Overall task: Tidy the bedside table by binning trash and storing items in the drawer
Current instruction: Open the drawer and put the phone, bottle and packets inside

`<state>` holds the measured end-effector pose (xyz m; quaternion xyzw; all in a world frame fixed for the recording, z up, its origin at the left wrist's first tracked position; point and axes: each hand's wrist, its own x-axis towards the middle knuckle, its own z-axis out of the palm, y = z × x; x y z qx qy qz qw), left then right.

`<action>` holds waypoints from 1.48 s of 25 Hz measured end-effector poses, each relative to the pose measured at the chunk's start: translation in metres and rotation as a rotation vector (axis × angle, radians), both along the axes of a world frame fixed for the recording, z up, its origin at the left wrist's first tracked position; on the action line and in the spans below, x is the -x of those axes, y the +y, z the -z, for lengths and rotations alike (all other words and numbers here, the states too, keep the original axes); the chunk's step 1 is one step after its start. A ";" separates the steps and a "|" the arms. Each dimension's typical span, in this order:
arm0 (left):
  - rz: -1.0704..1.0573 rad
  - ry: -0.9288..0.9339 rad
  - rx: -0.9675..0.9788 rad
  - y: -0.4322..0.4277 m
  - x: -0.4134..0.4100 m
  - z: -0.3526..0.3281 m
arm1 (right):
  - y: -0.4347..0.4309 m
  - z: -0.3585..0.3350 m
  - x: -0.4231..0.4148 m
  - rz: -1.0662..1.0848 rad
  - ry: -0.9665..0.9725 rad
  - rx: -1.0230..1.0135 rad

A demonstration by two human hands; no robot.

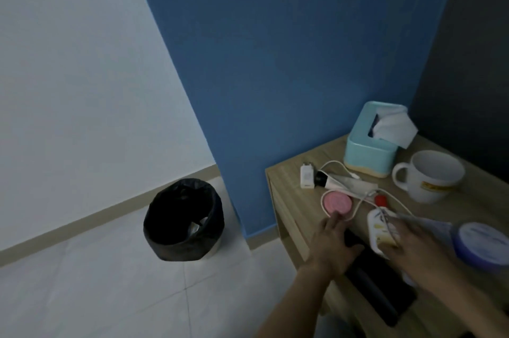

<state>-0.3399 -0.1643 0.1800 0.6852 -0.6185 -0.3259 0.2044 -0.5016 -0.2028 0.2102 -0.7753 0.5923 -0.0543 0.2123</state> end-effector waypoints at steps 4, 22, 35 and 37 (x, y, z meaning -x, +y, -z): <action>0.006 -0.054 0.015 -0.006 0.001 0.010 | 0.002 0.003 0.004 0.001 0.009 0.013; -0.759 1.031 -0.261 0.039 0.002 0.041 | 0.096 0.028 -0.032 -0.215 0.177 0.184; -0.795 1.012 -0.367 0.023 -0.020 0.077 | 0.094 0.048 -0.039 -0.144 0.074 0.338; -0.795 0.981 -0.357 0.025 -0.019 0.075 | 0.091 0.050 -0.038 -0.155 0.075 0.388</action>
